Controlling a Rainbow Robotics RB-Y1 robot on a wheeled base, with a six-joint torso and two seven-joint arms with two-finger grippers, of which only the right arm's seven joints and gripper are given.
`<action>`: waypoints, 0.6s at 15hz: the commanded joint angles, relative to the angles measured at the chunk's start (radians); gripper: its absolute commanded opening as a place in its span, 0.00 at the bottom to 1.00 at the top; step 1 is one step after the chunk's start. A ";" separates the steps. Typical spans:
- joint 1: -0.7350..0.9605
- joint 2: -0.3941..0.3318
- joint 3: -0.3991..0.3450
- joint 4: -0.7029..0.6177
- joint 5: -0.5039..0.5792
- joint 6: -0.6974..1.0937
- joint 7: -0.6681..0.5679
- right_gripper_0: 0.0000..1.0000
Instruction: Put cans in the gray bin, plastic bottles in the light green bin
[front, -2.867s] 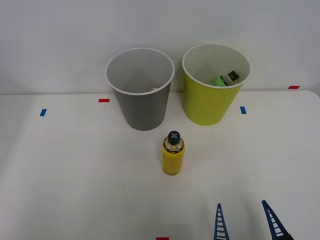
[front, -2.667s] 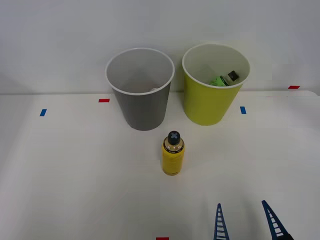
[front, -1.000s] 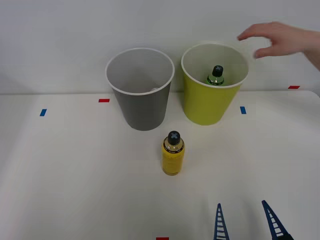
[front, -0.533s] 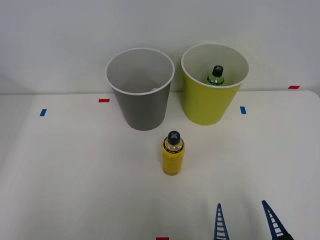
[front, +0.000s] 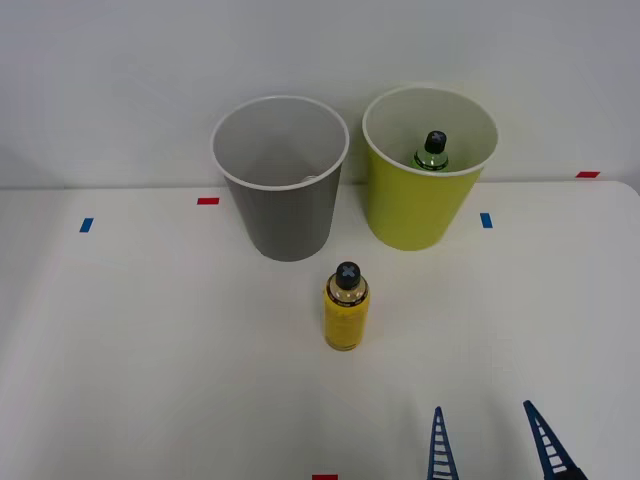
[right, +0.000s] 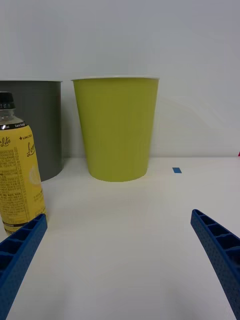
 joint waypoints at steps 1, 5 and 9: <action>0.000 0.000 0.000 0.000 0.000 0.000 0.000 1.00; 0.000 0.000 0.000 0.000 0.000 0.000 0.000 1.00; 0.000 0.000 0.000 0.000 0.000 0.000 0.000 1.00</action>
